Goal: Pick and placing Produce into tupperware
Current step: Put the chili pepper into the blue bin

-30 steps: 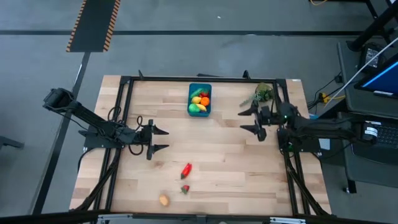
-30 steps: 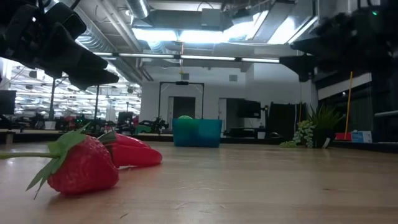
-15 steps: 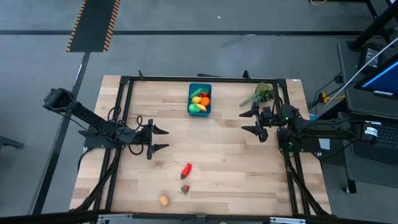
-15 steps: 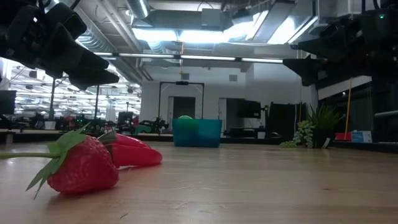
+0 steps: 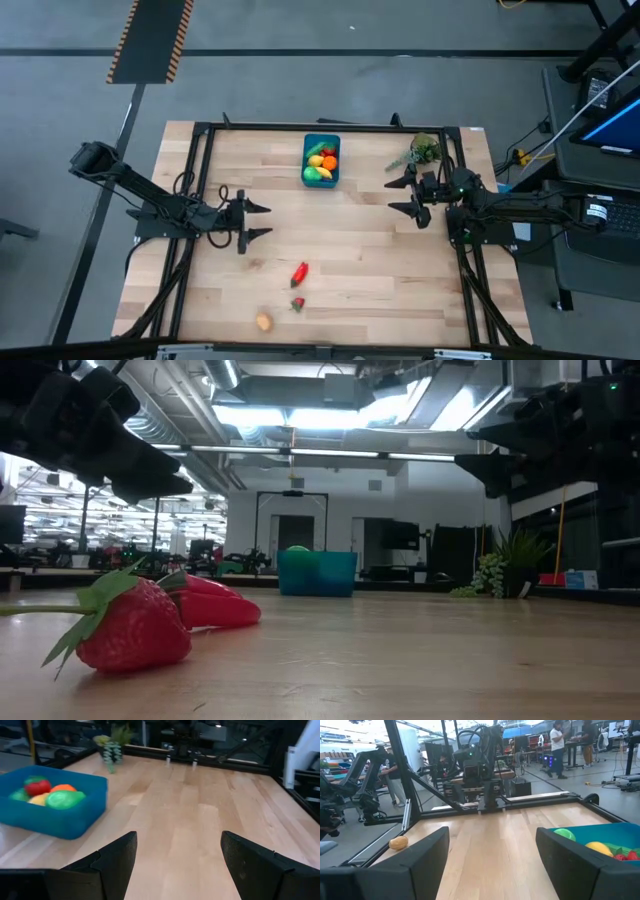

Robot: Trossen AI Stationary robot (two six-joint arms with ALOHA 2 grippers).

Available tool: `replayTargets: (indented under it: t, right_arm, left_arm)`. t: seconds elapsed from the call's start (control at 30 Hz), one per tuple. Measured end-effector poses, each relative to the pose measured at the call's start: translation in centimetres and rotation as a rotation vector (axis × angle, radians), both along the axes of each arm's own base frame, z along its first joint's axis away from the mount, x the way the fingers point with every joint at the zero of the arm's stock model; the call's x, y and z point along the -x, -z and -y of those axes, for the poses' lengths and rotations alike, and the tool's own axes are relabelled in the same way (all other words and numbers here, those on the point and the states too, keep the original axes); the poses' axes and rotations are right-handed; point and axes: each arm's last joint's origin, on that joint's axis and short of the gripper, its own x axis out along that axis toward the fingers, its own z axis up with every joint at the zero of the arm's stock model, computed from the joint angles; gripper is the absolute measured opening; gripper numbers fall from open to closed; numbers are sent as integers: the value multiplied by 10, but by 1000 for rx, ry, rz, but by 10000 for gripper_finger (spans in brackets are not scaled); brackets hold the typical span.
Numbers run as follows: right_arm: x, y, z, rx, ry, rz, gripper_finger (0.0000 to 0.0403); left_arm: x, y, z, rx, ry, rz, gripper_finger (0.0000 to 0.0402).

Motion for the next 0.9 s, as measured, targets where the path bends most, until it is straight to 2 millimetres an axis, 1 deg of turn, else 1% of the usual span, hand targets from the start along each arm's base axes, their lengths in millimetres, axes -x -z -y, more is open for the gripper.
replayTargets:
  t: [0.13,0.23,0.37,0.57,0.77,0.83,0.9]
  right_arm:
    - [0,0,0,2,0,1,299]
    - [0,0,0,2,0,1,299]
    - [0,0,0,-2,-1,0,299]
    - [0,2,0,-10,-1,-20,299]
    - [0,7,0,-30,0,-72,299]
    - [0,9,0,-37,0,-88,299]
    - [0,10,0,-42,-1,-102,299]
  left_arm:
    - [-1,-2,0,1,-11,7,280]
    - [-6,-12,2,11,3,33,280]
    - [-14,-27,7,3,49,26,280]
    - [-24,-51,10,-37,22,-132,280]
    - [-30,-79,13,45,-31,-233,280]
    - [-33,-82,16,47,-37,-278,280]
    - [-41,-83,21,40,-33,-306,280]
